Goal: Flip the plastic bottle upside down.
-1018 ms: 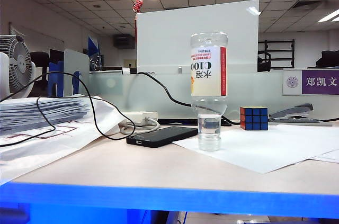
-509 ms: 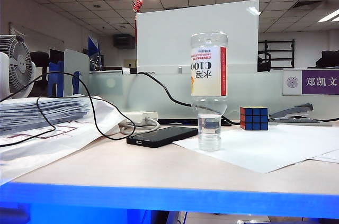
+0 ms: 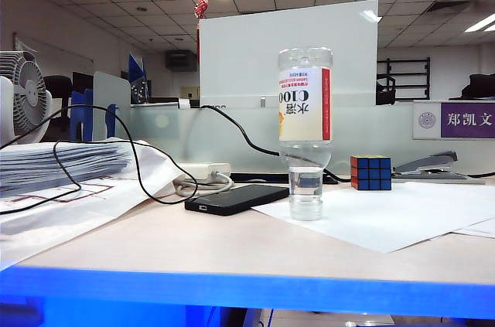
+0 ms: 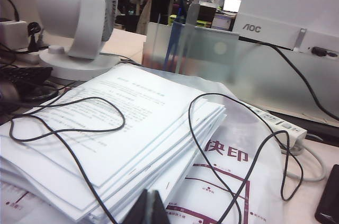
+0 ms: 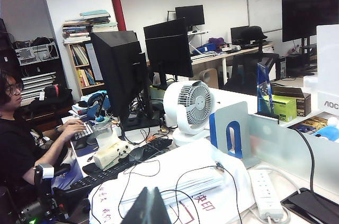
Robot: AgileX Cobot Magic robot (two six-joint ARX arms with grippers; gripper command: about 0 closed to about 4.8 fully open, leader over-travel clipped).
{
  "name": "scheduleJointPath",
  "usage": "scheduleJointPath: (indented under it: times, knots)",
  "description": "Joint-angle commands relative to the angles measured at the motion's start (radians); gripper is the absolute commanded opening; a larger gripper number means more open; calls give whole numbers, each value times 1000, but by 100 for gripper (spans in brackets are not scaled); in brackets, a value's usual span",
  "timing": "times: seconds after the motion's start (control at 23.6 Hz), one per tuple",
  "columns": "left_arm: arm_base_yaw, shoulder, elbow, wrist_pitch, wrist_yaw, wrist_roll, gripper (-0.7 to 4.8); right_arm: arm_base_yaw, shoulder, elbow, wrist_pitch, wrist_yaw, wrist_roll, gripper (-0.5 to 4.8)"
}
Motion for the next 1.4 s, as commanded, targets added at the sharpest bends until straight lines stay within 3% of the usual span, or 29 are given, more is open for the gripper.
scheduleJointPath:
  times: [0.04, 0.38, 0.72, 1.4]
  knots:
    - [16, -7, -1, 3, 46, 3, -3, 2, 0, 4, 11, 0, -2, -8]
    - [23, -14, -51, -34, 188, -1, -3, 2, 0, 4, 11, 0, -2, -8]
    - [23, -14, -51, -46, 187, 71, -3, 2, 0, 4, 11, 0, -2, -8]
    - [21, -14, -51, -26, 178, 71, -3, 2, 0, 4, 11, 0, -2, -8]
